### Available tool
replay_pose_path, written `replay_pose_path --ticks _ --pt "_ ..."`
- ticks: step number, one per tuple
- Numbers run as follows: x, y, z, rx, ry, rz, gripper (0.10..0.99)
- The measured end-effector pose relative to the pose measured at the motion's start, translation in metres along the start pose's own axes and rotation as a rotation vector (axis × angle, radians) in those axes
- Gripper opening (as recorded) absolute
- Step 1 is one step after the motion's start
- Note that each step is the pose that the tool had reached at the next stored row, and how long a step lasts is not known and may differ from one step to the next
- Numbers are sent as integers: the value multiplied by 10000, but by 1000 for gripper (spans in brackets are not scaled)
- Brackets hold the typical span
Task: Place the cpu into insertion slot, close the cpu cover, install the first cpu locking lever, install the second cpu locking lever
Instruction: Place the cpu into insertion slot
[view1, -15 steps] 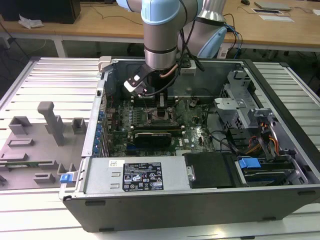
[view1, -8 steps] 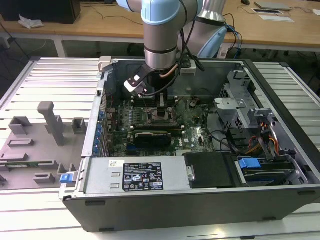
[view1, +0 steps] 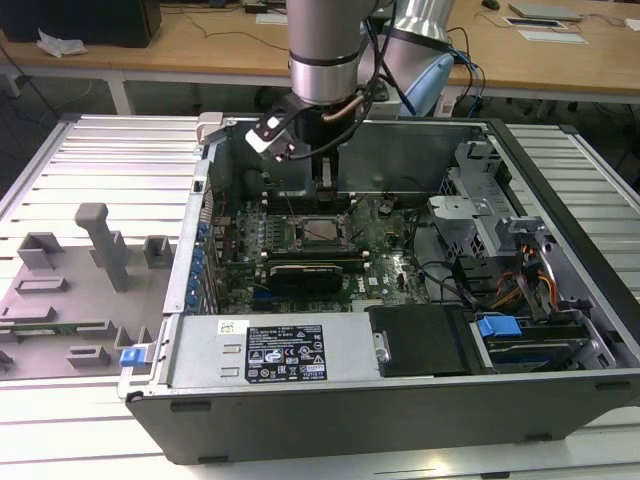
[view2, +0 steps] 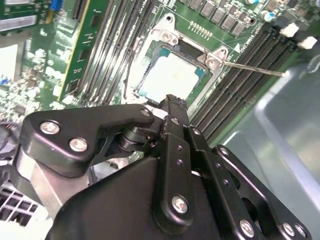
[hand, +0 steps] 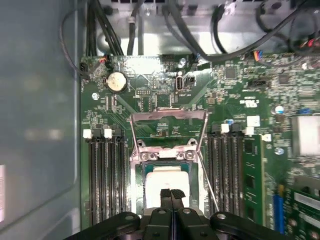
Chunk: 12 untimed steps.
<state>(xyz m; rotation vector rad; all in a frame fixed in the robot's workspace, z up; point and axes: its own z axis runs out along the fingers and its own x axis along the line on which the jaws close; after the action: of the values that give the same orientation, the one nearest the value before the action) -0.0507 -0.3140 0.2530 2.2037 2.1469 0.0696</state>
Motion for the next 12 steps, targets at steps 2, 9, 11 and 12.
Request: replay_pose_path --ticks 2,9,11,12 --pt "-1 6 -68 -1 -14 -2 106" --pt "-1 8 -103 -1 -29 -3 106" --pt "-1 8 -103 -1 -29 -2 106" --pt "-1 8 -103 -1 -29 -2 106"
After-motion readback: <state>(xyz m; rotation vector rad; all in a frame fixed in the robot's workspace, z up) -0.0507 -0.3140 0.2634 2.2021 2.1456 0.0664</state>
